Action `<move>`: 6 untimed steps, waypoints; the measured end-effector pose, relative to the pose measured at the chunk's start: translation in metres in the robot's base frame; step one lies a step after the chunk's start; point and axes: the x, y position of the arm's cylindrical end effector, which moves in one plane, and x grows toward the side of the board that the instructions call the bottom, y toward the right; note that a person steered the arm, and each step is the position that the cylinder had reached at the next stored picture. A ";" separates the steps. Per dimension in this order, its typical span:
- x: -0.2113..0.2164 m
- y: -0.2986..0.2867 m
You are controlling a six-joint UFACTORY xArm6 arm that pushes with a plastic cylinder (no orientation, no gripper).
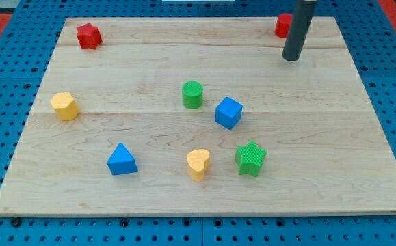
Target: Place the red circle at the top center of the board
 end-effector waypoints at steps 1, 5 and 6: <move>0.000 0.000; 0.139 0.039; 0.074 0.021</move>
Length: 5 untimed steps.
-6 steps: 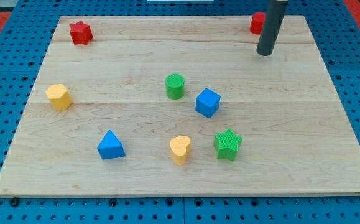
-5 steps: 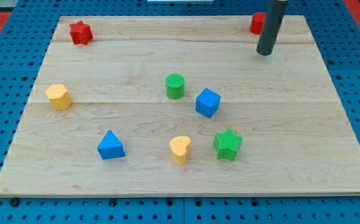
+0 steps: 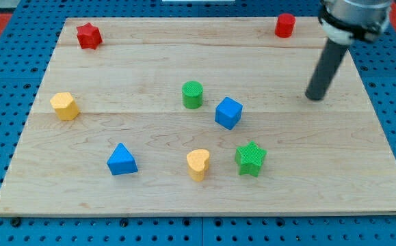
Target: Place the red circle at the top center of the board
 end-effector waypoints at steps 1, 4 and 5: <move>-0.047 0.033; -0.171 -0.023; -0.152 -0.113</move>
